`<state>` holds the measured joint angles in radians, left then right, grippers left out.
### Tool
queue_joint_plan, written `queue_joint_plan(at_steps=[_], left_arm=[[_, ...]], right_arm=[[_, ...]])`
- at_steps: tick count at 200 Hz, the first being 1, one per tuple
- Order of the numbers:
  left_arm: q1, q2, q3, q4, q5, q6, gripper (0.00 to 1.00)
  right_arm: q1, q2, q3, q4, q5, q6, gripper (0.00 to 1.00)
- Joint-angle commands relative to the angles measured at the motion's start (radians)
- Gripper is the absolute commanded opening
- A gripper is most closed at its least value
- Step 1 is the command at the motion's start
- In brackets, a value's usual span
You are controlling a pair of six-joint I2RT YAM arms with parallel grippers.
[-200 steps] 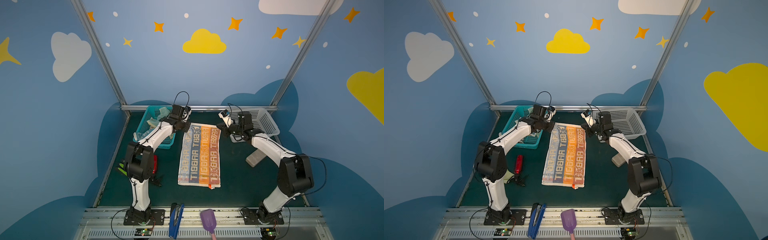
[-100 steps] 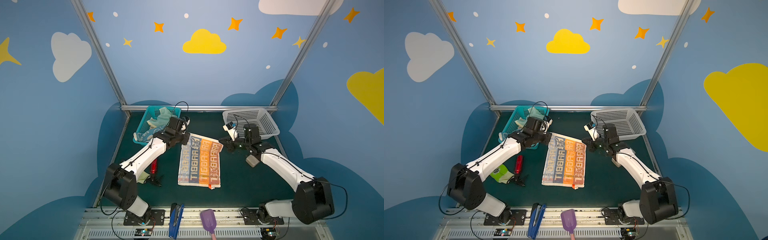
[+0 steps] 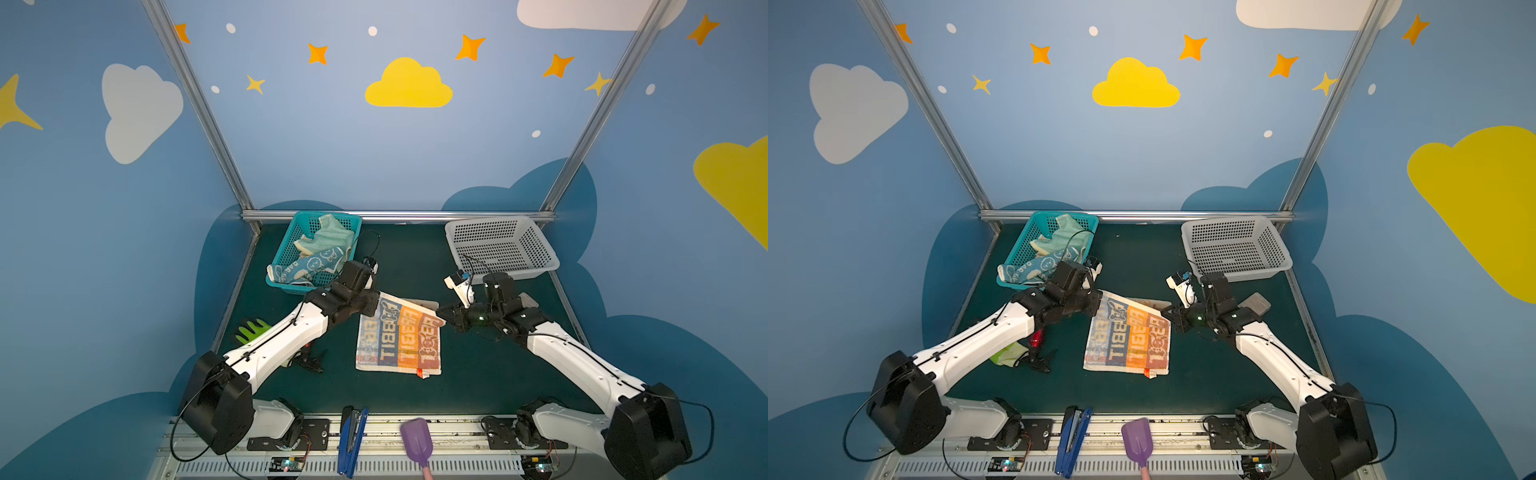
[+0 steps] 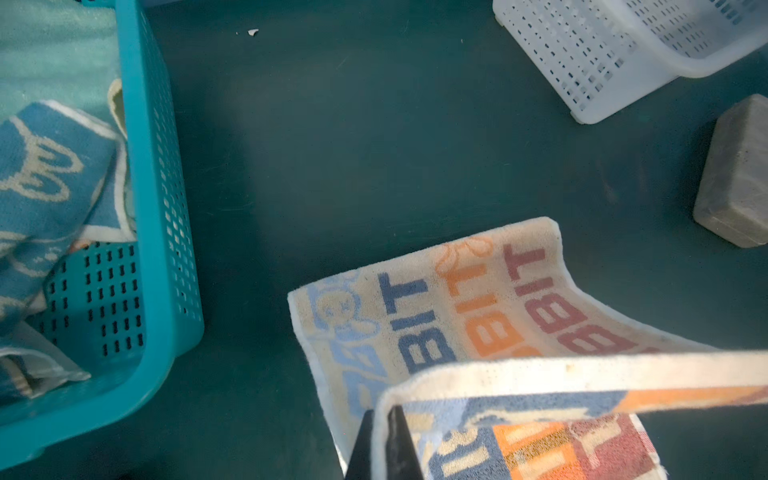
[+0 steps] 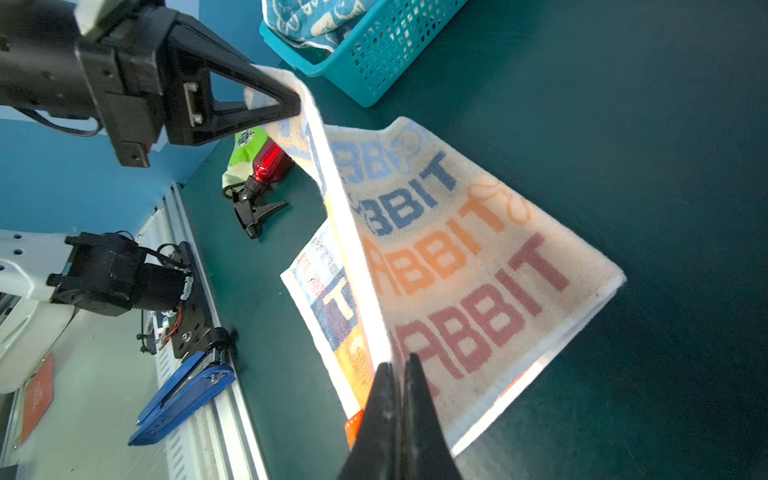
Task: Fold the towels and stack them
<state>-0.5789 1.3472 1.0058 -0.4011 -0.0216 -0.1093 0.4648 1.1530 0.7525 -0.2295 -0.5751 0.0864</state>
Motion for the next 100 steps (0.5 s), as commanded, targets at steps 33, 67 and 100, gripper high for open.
queue_joint_plan(at_steps=[33,67,100], left_arm=[[-0.039,-0.075,-0.029,-0.044,-0.035,-0.072,0.04],[-0.056,-0.112,-0.07,-0.042,-0.042,-0.096,0.04],[-0.062,-0.116,-0.129,-0.013,-0.035,-0.129,0.04]], right_arm=[[0.03,-0.098,-0.022,-0.078,0.037,0.049,0.0],[0.058,-0.122,-0.053,-0.089,0.049,0.064,0.0],[0.079,-0.112,-0.133,-0.04,0.05,0.128,0.0]])
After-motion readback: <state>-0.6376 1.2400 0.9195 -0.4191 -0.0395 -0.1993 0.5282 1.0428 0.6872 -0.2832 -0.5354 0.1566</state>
